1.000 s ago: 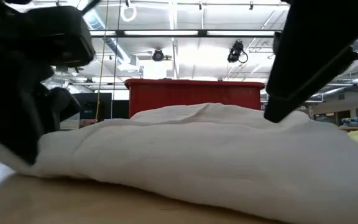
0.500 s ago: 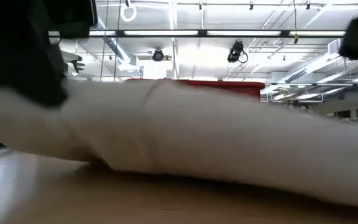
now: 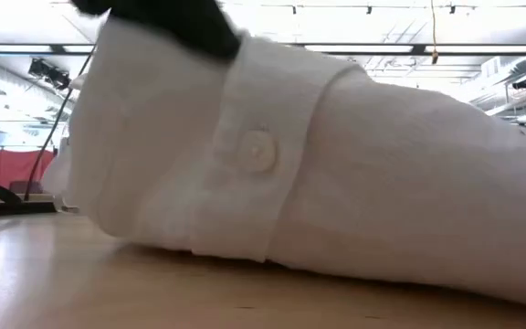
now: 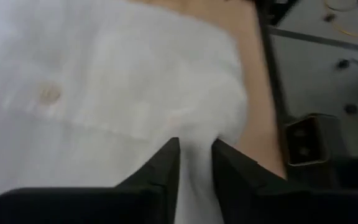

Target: Fold Laundry from Bin

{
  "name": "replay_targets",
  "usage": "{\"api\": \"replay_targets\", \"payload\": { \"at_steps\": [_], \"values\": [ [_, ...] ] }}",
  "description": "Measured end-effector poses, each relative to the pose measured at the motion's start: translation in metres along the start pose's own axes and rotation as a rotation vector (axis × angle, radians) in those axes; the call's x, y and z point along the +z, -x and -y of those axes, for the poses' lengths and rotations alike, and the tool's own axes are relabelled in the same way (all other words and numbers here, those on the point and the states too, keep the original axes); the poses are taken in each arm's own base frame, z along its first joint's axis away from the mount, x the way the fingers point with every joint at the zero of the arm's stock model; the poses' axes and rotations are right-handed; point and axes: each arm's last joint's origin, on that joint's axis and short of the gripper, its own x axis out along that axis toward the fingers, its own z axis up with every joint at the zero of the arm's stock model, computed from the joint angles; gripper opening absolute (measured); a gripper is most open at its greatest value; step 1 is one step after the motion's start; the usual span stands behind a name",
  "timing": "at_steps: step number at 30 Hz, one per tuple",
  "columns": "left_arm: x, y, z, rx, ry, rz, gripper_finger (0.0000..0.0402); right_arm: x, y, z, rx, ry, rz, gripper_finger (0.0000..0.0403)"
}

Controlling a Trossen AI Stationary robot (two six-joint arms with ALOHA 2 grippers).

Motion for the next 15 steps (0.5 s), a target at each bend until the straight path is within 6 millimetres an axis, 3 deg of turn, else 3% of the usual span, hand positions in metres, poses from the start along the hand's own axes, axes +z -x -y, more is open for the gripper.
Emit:
{"api": "replay_targets", "payload": {
  "at_steps": [6,15],
  "values": [
    [0.005,0.008,0.004,-0.089,-0.13,-0.014,0.0147,-0.002,0.0,0.0,0.0,0.01,-0.015,0.0196],
    [-0.025,0.013,0.025,-0.132,-0.33,-0.139,0.0196,0.011,-0.008,-0.008,0.047,0.231,0.13,0.0199]
  ]
}}
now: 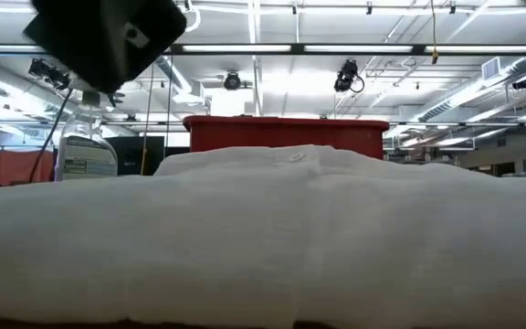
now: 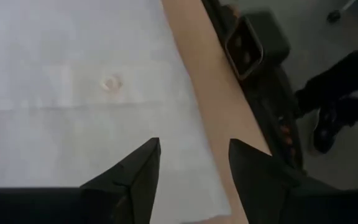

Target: Fold Laundry from Bin

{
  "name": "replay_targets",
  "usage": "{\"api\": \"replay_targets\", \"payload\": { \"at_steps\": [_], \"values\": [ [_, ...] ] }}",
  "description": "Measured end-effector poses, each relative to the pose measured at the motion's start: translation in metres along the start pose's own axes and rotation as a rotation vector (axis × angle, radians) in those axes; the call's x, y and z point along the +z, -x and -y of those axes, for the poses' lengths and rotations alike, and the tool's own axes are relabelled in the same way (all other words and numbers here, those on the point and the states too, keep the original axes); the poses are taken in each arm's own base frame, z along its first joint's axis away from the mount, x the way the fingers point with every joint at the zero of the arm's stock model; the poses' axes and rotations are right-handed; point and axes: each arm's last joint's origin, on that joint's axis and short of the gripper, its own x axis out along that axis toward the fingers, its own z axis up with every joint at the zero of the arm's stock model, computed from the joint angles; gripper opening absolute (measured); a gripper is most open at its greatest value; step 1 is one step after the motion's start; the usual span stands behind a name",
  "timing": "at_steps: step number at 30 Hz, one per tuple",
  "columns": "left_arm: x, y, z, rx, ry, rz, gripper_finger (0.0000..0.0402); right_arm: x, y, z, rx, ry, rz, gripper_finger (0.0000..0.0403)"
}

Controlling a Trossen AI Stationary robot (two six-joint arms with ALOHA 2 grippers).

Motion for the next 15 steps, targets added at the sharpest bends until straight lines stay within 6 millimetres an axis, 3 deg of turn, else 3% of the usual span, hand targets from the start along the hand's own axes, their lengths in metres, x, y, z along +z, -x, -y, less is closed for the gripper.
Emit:
{"api": "replay_targets", "payload": {
  "at_steps": [8,15],
  "values": [
    [-0.024,-0.033,0.013,0.021,-0.09,-0.076,0.0204,-0.001,-0.037,0.008,-0.001,0.157,-0.085,0.0199],
    [-0.036,-0.054,0.012,0.098,0.025,-0.083,0.0192,-0.005,-0.054,0.016,-0.026,0.123,-0.137,0.0191]
  ]
}}
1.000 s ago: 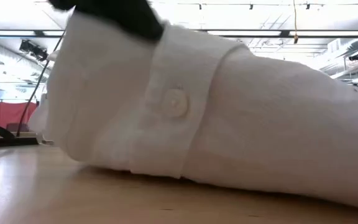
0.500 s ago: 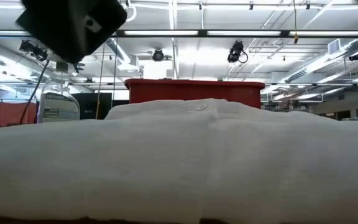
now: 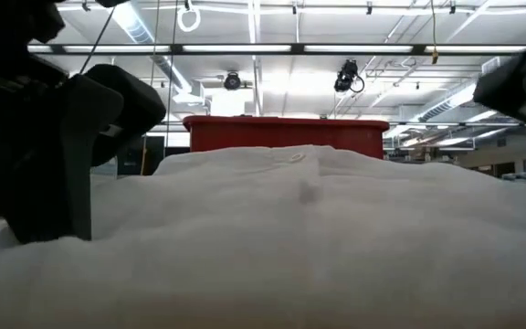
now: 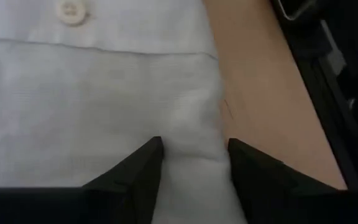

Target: Fold Laundry from Bin

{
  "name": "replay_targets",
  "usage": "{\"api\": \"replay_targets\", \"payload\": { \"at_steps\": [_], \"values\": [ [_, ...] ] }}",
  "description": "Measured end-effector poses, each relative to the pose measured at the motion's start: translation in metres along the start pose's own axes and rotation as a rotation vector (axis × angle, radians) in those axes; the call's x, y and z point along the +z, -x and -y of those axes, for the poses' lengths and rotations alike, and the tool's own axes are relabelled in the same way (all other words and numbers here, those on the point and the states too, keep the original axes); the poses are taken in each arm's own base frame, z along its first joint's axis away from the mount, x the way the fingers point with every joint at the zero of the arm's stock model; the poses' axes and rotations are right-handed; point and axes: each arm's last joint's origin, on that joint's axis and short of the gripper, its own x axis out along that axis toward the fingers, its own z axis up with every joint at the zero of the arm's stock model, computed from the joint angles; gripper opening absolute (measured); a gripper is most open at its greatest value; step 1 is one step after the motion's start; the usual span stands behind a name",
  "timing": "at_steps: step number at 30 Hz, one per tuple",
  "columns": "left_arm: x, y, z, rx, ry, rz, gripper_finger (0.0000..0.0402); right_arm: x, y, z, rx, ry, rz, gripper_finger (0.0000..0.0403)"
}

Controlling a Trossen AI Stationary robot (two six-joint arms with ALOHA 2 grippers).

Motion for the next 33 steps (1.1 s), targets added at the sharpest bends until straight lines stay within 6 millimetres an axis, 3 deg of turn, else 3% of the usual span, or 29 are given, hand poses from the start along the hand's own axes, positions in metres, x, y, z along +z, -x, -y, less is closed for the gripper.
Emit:
{"api": "replay_targets", "payload": {
  "at_steps": [3,8,10,13,18,22,28,30,33],
  "values": [
    [0.0,-0.003,-0.002,0.016,0.053,0.004,0.016,0.0,-0.008,0.005,0.009,-0.046,-0.035,0.0156],
    [0.002,0.0,-0.002,0.005,0.121,0.009,0.0063,0.005,-0.01,0.008,0.088,-0.119,-0.1,0.0027],
    [0.005,0.006,-0.001,-0.041,0.15,0.008,0.0022,0.008,-0.006,0.009,0.142,-0.133,-0.128,0.0016],
    [0.018,0.027,-0.003,-0.127,0.238,0.029,0.0013,0.016,0.016,0.011,0.209,-0.167,-0.132,0.0011],
    [0.037,0.073,-0.016,-0.168,0.362,0.083,0.0012,0.032,0.072,0.02,0.24,-0.19,-0.004,0.0007],
    [0.051,0.11,-0.044,-0.13,0.457,0.147,0.001,0.04,0.106,0.048,0.125,-0.22,0.058,0.0007],
    [0.062,0.156,-0.108,0.025,0.609,0.231,0.0009,0.052,0.129,0.11,-0.075,-0.305,0.013,0.0005],
    [0.06,0.16,-0.134,0.125,0.642,0.214,0.0008,0.057,0.132,0.134,-0.141,-0.338,-0.012,0.0005],
    [0.05,0.154,-0.173,0.244,0.692,0.132,0.0008,0.062,0.121,0.168,-0.196,-0.346,-0.051,0.0005]
  ]
}}
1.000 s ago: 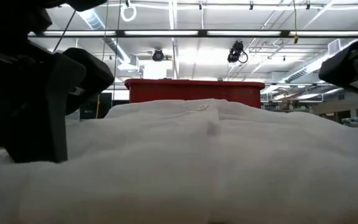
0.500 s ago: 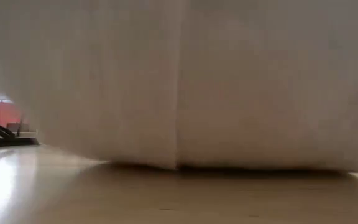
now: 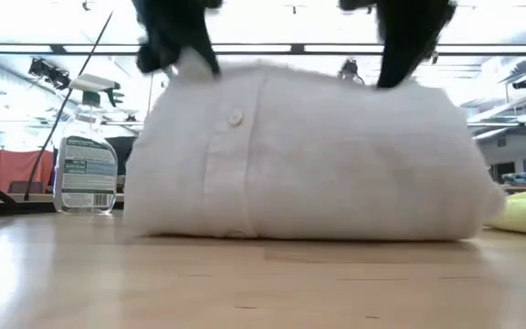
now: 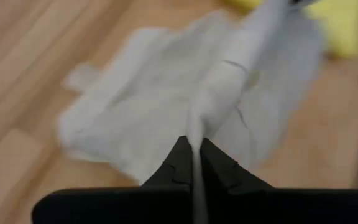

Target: Fold Laundry from Bin

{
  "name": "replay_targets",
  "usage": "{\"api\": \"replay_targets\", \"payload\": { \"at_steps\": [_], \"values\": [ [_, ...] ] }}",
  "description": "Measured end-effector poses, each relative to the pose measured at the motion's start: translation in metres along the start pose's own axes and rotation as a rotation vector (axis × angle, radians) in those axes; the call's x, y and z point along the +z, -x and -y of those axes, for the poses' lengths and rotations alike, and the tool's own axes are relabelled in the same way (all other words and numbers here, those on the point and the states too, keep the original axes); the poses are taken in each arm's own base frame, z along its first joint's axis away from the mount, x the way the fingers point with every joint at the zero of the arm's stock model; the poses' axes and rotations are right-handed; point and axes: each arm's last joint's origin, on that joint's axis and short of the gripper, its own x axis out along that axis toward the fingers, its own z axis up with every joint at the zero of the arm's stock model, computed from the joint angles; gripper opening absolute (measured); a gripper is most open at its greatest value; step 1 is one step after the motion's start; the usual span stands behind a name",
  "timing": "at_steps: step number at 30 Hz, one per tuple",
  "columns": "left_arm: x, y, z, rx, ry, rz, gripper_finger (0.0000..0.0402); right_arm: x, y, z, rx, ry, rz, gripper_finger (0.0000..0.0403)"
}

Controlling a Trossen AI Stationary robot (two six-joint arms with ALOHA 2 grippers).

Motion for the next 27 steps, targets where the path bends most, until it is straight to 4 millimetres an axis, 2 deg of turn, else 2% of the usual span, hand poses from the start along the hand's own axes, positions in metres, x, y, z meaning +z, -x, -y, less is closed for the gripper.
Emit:
{"api": "replay_targets", "payload": {
  "at_steps": [3,6,10,13,17,23,27],
  "values": [
    [0.005,-0.025,-0.033,0.064,0.041,-0.077,0.0008,0.012,-0.027,0.029,-0.021,0.0,-0.052,0.0005],
    [0.008,-0.045,-0.061,0.085,0.077,-0.105,0.0008,0.016,-0.056,0.058,-0.035,-0.079,-0.065,0.0005],
    [0.012,-0.061,-0.086,0.041,0.117,-0.066,0.0018,0.014,-0.077,0.084,-0.029,-0.16,-0.086,0.0005],
    [0.017,-0.067,-0.095,0.009,0.129,0.009,0.0032,0.012,-0.086,0.094,-0.03,-0.196,-0.106,0.0011],
    [0.019,-0.07,-0.105,0.014,0.154,0.026,0.0059,0.012,-0.084,0.103,-0.092,-0.231,-0.099,0.0056],
    [0.027,-0.065,-0.115,0.025,0.185,0.062,0.0098,0.015,-0.06,0.113,-0.234,-0.336,0.078,0.0124],
    [0.032,-0.056,-0.111,-0.059,0.186,0.081,0.0108,0.024,-0.043,0.112,-0.144,-0.328,0.192,0.0136]
  ]
}}
